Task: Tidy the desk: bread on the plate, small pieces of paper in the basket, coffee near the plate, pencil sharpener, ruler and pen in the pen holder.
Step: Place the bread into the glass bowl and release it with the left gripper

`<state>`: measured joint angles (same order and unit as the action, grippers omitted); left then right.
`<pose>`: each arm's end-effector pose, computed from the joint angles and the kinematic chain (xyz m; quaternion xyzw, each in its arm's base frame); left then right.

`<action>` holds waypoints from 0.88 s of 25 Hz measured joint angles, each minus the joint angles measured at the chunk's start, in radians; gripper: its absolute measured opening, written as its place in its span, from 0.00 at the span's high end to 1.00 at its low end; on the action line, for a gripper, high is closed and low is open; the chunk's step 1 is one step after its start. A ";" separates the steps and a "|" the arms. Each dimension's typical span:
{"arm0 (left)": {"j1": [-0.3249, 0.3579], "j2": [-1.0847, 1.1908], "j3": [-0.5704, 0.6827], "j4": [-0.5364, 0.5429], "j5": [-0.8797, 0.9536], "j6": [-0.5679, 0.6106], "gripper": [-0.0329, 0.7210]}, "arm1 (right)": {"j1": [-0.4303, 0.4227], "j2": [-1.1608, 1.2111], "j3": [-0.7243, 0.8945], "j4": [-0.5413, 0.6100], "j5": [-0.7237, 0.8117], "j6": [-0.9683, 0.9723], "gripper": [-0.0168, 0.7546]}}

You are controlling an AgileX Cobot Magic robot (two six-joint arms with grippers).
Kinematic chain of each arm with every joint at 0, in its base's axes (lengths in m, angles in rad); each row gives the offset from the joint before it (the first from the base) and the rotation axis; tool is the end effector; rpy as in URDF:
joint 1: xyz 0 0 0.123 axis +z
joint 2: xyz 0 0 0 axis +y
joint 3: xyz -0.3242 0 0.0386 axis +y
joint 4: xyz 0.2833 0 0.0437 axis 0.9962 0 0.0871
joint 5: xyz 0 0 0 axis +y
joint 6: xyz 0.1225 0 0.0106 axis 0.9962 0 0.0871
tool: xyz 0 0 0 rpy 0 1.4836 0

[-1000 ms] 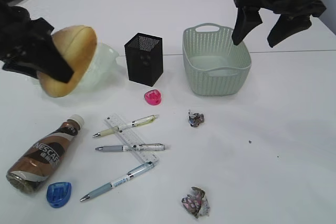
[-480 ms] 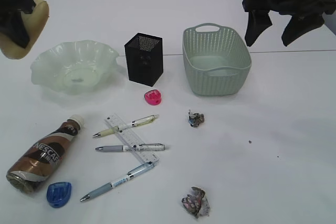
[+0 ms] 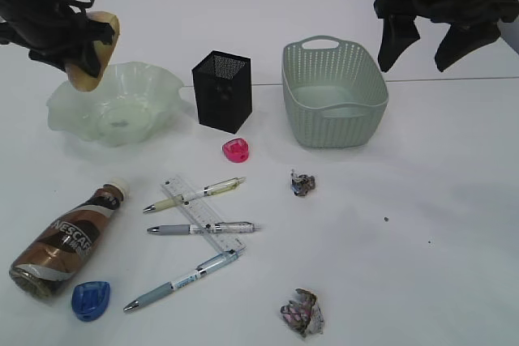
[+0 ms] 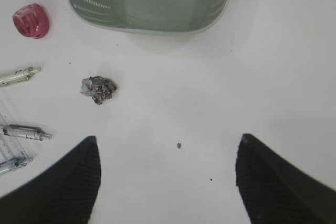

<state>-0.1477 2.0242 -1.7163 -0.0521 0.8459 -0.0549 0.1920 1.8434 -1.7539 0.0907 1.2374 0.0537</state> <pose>0.5129 -0.0812 0.2457 0.0331 0.9676 -0.0483 0.2457 0.4401 0.0963 0.3272 -0.0605 0.9835 0.0645 0.1579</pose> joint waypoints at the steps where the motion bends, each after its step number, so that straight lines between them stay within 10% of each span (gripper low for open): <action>1: 0.000 0.022 -0.011 0.000 -0.020 0.000 0.69 | 0.000 0.000 0.000 0.000 0.000 0.002 0.22; 15: 0.000 0.222 -0.094 0.001 -0.101 0.000 0.67 | 0.000 0.000 0.000 0.000 0.000 0.002 0.22; 22: 0.000 0.225 -0.094 0.031 -0.110 0.000 0.41 | -0.001 0.000 0.000 0.000 0.002 0.008 0.22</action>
<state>-0.1477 2.2488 -1.8102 -0.0209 0.7363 -0.0549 0.1913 1.8434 -1.7539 0.0907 1.2395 0.0613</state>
